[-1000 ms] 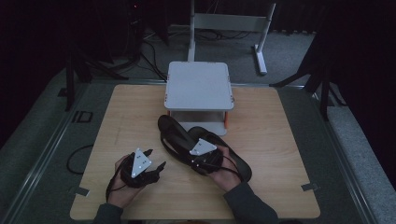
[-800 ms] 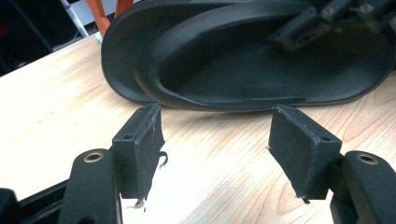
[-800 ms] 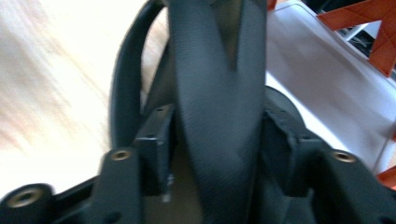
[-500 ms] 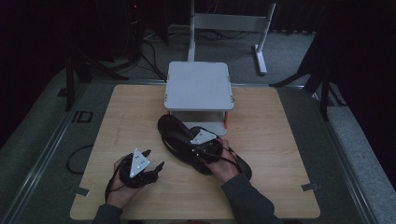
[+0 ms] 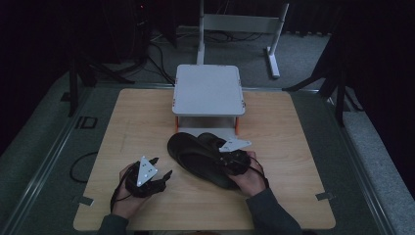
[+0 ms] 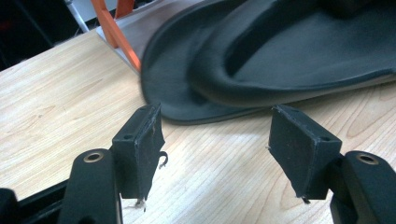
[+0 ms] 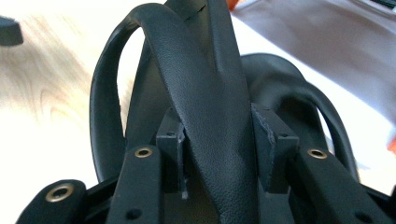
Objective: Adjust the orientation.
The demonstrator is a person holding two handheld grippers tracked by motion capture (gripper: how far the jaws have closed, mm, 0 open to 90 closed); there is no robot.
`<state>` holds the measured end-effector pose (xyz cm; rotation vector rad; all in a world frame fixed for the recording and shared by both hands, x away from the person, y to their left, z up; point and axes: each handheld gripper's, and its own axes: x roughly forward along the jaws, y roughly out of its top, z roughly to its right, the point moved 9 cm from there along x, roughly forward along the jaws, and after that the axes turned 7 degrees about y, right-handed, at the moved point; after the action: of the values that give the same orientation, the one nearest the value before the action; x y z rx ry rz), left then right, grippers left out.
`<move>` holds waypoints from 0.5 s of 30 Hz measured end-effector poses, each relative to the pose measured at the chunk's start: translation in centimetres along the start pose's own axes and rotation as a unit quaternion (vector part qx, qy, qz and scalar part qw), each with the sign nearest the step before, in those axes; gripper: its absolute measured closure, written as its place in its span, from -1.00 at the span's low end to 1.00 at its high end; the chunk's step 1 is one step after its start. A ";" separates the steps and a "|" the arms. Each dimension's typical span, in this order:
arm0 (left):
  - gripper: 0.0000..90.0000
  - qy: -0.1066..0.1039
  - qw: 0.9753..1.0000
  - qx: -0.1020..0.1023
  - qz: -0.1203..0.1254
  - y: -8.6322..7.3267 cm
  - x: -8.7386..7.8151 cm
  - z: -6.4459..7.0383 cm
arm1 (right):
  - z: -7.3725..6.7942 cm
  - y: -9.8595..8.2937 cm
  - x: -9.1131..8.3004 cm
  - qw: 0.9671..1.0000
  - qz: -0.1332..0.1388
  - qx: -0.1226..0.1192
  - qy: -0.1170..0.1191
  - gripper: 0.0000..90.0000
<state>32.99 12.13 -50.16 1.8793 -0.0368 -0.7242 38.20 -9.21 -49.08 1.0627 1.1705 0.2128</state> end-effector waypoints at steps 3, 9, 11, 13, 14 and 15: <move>-0.22 0.001 1.000 -0.001 0.000 0.0 0.0 -0.1 | 0.3 -0.5 -1.1 1.000 0.006 0.005 0.000 0.33; -0.22 0.000 1.000 -0.001 0.000 0.0 0.1 0.0 | 2.6 -2.4 -6.2 0.998 0.044 0.043 -0.011 0.35; -0.22 -0.001 1.000 -0.001 0.000 0.0 0.1 0.0 | 3.0 -2.6 -6.8 0.997 0.053 0.048 -0.006 0.34; -0.22 -0.001 1.000 0.001 -0.001 -0.1 0.2 0.1 | 4.0 -3.6 -8.3 0.996 0.061 0.062 0.002 0.34; -0.22 -0.002 1.000 0.001 -0.001 0.0 0.2 0.2 | 4.2 -3.9 -8.6 0.996 0.063 0.067 0.005 0.34; -0.22 -0.002 1.000 0.001 -0.001 0.0 0.2 0.2 | 4.4 -4.2 -8.7 0.996 0.062 0.070 0.009 0.33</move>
<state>33.05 11.95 -50.33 1.8806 -0.0377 -0.7296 36.55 -19.42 -46.70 1.2603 1.1497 0.2408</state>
